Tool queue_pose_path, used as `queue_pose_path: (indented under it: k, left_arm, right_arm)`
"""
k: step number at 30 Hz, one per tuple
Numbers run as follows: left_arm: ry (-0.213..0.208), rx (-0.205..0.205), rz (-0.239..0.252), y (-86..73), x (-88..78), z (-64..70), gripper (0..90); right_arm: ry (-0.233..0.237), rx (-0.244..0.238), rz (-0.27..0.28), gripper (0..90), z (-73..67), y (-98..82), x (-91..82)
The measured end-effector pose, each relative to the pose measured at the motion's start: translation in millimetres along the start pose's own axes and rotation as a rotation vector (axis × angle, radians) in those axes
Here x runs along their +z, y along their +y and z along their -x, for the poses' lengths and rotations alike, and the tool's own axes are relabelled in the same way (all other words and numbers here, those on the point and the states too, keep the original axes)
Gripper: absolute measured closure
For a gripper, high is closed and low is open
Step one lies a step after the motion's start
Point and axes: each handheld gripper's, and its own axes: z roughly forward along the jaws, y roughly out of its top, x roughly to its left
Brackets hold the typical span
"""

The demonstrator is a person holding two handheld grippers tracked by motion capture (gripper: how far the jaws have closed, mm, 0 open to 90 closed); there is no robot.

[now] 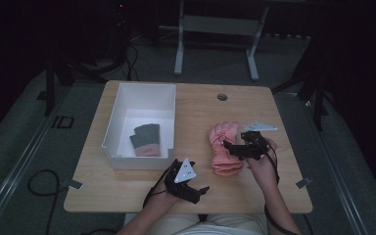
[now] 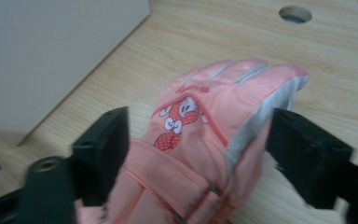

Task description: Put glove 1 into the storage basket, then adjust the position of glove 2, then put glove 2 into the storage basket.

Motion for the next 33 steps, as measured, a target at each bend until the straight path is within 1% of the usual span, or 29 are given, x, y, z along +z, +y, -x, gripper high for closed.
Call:
queue_pose_path:
  k: [1,2,3,4,5,7,9,10,12,14,15,16,17,18,19,20,21,22,24,25,26,27,28,30,31,33]
  left_arm:
    - [-0.008,-0.016,0.002,1.5,-0.6,-0.7,4.8]
    - [-0.02,-0.04,0.016,3.4,-1.4,-1.4,4.7]
    - [-0.039,-0.062,0.034,6.0,-2.8,-2.3,4.7]
    - [-0.052,-0.08,0.046,8.6,-3.7,-2.6,4.7]
    - [-0.057,-0.083,0.052,10.8,-4.4,-2.9,4.8]
    - [-0.05,-0.086,0.063,17.8,-5.6,-2.8,4.8]
    - [-0.052,-0.087,0.071,23.0,-5.7,-3.0,4.9]
    - [-0.048,-0.083,0.069,26.4,-5.3,-3.6,4.9]
    - [-0.056,-0.095,0.079,35.3,-5.2,-6.0,5.1]
    - [-0.048,-0.085,0.086,42.6,-5.0,-7.0,6.0]
    - [-0.037,-0.078,0.099,47.6,-5.3,-6.7,6.0]
    - [-0.031,-0.07,0.115,50.3,-5.8,-6.1,7.1]
    - [-0.018,-0.06,0.123,54.4,-6.3,-5.6,8.8]
    - [0.001,-0.064,0.119,60.1,-5.2,-5.5,9.0]
    - [0.006,-0.068,0.114,63.5,-4.2,-6.3,9.4]
    - [0.007,-0.078,0.113,69.3,-2.1,-7.8,9.8]
    - [0.015,-0.089,0.108,73.9,-0.5,-9.1,10.0]
    - [0.017,-0.093,0.1,78.5,1.4,-10.9,10.5]
    - [0.017,-0.093,0.1,78.5,1.4,-10.9,10.7]
    - [0.04,-0.107,0.057,91.4,10.3,-15.5,14.6]
    - [0.052,-0.104,0.034,94.7,14.6,-17.3,14.6]
    - [0.067,-0.1,0.003,97.5,19.6,-19.3,15.3]
    - [0.077,-0.097,-0.017,99.4,24.1,-21.4,17.1]
    - [0.098,-0.095,-0.04,101.2,32.6,-25.5,24.8]
    - [0.101,-0.096,-0.049,101.4,36.6,-28.0,28.4]
    - [0.128,-0.108,-0.05,101.0,42.8,-33.0,36.4]
  right_arm:
    - [0.023,0.02,0.039,14.7,6.4,0.1,-7.3]
    - [0.023,0.017,0.053,14.6,8.2,0.0,-9.2]
    - [0.015,0.0,0.054,14.5,10.1,0.1,-11.5]
    - [0.022,-0.014,0.068,14.5,12.7,0.3,-14.3]
    - [0.036,-0.022,0.081,13.7,14.5,0.6,-16.2]
    - [0.043,-0.045,0.105,13.2,16.6,1.1,-19.2]
    - [0.06,-0.049,0.104,13.2,18.1,1.8,-21.4]
    - [0.07,-0.045,0.101,13.3,18.9,2.2,-22.0]
    - [0.084,-0.02,0.109,13.7,20.9,2.7,-24.9]
    - [0.091,-0.003,0.109,13.5,22.8,2.9,-26.4]
    - [0.086,0.003,0.107,13.0,23.0,3.0,-27.2]
    - [0.085,0.008,0.103,10.3,23.1,3.1,-27.5]
    - [0.085,0.02,0.105,10.2,23.0,3.4,-27.5]
    - [0.075,0.035,0.107,10.2,21.6,4.4,-27.3]
    - [0.069,0.021,0.102,10.2,18.9,5.7,-26.5]
    - [0.067,0.005,0.101,12.1,17.2,6.6,-26.1]
    - [0.053,-0.012,0.105,19.9,14.9,8.1,-26.0]
    - [0.048,-0.019,0.101,29.0,14.4,9.5,-25.8]
    - [0.049,-0.021,0.097,29.0,14.5,10.8,-25.4]
    - [0.044,-0.028,0.087,58.9,16.1,12.5,-23.0]
    - [0.043,-0.028,0.079,65.2,17.0,13.0,-20.6]
    - [0.033,-0.029,0.069,69.4,17.9,13.3,-17.5]
    - [0.026,-0.032,0.055,70.3,18.3,13.5,-13.9]
    - [0.011,-0.047,0.036,74.4,18.4,13.6,-6.4]
    - [0.002,-0.053,0.028,74.5,19.0,13.6,-2.5]
    - [-0.002,-0.053,0.013,74.2,20.6,13.9,5.4]
